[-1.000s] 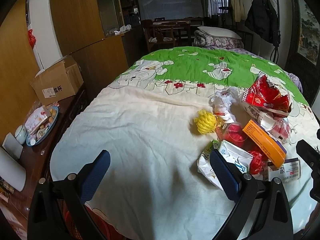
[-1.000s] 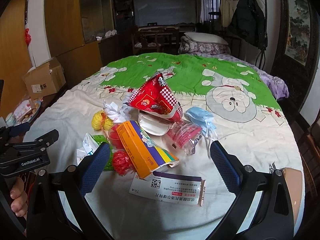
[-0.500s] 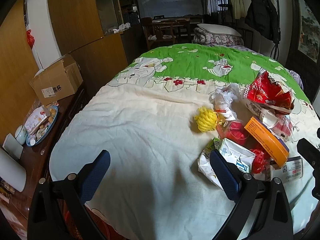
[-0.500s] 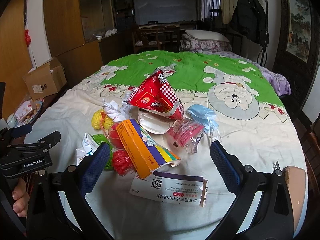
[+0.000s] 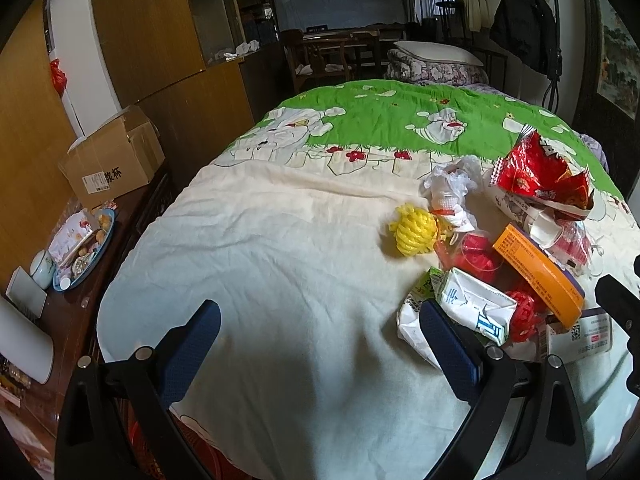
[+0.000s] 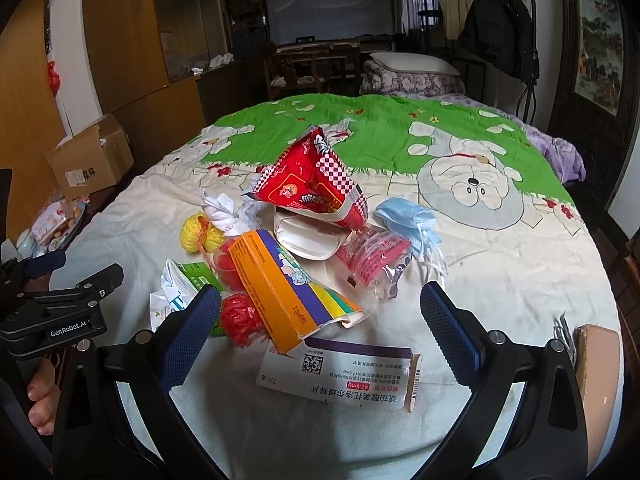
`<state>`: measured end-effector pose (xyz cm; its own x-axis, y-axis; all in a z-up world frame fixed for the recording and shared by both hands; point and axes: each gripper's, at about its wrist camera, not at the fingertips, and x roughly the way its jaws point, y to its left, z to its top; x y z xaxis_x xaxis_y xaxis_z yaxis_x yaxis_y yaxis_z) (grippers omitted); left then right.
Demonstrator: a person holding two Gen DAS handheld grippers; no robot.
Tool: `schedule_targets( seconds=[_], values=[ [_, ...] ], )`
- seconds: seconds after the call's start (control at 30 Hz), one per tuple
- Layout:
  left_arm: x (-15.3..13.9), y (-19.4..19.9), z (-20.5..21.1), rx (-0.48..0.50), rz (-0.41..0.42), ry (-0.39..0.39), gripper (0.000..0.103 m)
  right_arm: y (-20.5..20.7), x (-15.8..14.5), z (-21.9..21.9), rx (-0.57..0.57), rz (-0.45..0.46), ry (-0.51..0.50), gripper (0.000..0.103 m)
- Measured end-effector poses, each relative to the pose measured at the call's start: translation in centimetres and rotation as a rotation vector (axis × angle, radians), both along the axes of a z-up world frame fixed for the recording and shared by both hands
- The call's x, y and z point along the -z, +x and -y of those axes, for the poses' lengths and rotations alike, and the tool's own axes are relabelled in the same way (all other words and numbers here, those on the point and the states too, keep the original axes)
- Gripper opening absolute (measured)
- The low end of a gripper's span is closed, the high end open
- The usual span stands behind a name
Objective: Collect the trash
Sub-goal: 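Move the left tool to the white milk carton and close on it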
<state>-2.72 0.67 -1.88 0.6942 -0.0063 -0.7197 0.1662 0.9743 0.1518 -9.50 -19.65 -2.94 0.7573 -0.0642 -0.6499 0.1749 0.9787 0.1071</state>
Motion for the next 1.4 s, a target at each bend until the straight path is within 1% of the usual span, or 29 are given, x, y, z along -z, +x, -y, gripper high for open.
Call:
schedule_targets(
  seconds=[0.47,0.73,0.8,0.87,0.93,0.97,1.1,1.2,1.23,1.3,1.37,1.4],
  values=[
    [1.6,0.7,0.2,-0.001,-0.031,0.020,0.097,1.0,1.5,-0.1,-0.029,-0.038,0.035,0.096],
    [2.5,1.3,0.2,-0.001,-0.052,0.035,0.097,2.4,2.6,-0.6,-0.057,-0.055,0.049,0.096],
    [2.8,1.5,0.1,-0.001,-0.055,0.040,0.097,2.7,3.0,-0.6,-0.078,-0.064,0.074,0.096],
    [3.0,1.7,-0.3,-0.005,-0.060,0.041,0.097,3.0,3.3,-0.7,-0.118,-0.073,0.131,0.096],
    [3.3,1.9,-0.9,-0.013,-0.072,0.030,0.097,2.9,3.5,-0.9,-0.167,-0.075,0.192,0.096],
    [3.6,2.1,-1.2,-0.017,-0.083,0.023,0.097,2.8,3.6,-1.1,-0.185,-0.076,0.204,0.096],
    [4.2,2.5,-2.5,-0.017,-0.127,-0.015,0.097,2.7,3.6,-1.1,-0.169,-0.071,0.161,0.096],
    [4.4,2.6,-2.8,0.005,-0.158,-0.065,0.097,3.3,3.6,-0.8,-0.153,-0.065,0.140,0.096],
    [4.4,2.5,-2.8,0.018,-0.164,-0.085,0.097,3.4,3.6,-0.8,-0.152,-0.060,0.135,0.095],
    [4.2,2.4,-2.6,0.050,-0.171,-0.131,0.097,3.8,3.8,-0.9,-0.160,-0.064,0.108,0.085],
    [3.8,2.3,-2.1,0.088,-0.176,-0.172,0.097,4.1,4.0,-0.8,-0.167,-0.078,0.086,0.064],
    [3.6,2.3,-1.7,0.113,-0.182,-0.196,0.097,4.1,4.1,-0.6,-0.162,-0.081,0.082,0.059]
  ],
)
